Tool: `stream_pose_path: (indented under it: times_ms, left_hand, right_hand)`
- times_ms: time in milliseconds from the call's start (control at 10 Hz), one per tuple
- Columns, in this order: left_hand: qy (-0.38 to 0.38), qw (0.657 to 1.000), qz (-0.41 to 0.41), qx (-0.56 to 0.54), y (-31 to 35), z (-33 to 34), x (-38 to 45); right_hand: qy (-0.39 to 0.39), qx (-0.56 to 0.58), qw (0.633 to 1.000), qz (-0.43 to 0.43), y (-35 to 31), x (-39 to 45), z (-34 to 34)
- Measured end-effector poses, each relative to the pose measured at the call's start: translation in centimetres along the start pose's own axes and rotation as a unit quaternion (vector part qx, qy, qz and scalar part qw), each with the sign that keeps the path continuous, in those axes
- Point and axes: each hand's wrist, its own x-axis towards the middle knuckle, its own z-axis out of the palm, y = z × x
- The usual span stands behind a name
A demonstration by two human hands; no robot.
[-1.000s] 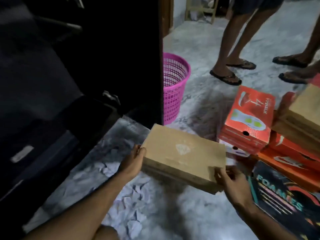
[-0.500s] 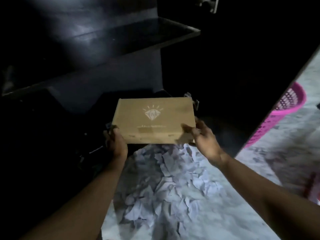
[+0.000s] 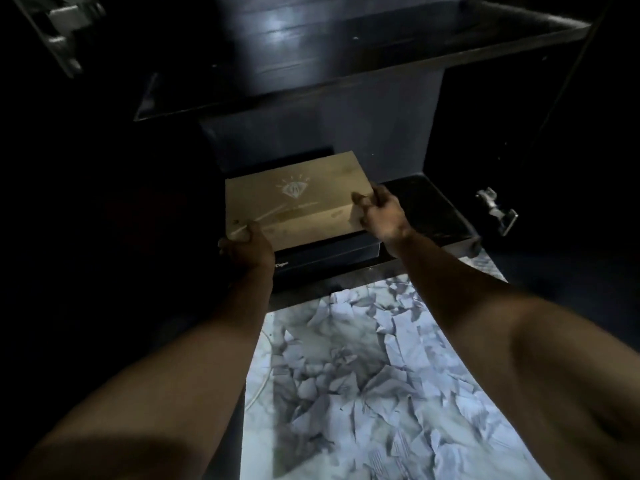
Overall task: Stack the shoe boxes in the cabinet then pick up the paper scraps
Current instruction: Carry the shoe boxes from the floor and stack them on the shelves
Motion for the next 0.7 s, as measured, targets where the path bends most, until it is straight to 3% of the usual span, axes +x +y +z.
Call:
stream_pose_path:
  times_ms: [100,200,300,400,500,700]
  left_hand:
    - [0.009,0.999,0.043,0.003,-2.7,0.8,2.7]
    - [-0.006,0.996,0.083,0.036,-3.1,0.5,1.9]
    - [-0.001,0.996,0.08,0.047,-2.8,-0.2,-0.8]
    - [-0.007,0.995,0.065,0.082,-2.8,-0.7,-3.6]
    - [-0.126,0.987,0.061,0.083,-3.1,0.4,-7.1]
    - [-0.403,0.897,0.125,0.132,-7.7,5.9,-16.9]
  right_hand:
    - [0.007,-0.009,1.0,-0.008,0.3,-0.9,0.9]
    - [0.011,0.051,0.999,0.012,1.4,-1.3,0.8]
    - [0.056,0.052,0.997,0.018,2.1,-3.0,-1.3]
    - [0.066,-0.028,0.997,-0.003,3.2,-6.0,-4.4]
    - [0.035,-0.075,0.996,-0.016,5.1,-10.2,-8.6]
    - [0.087,-0.09,0.992,0.025,10.6,-21.9,-18.6]
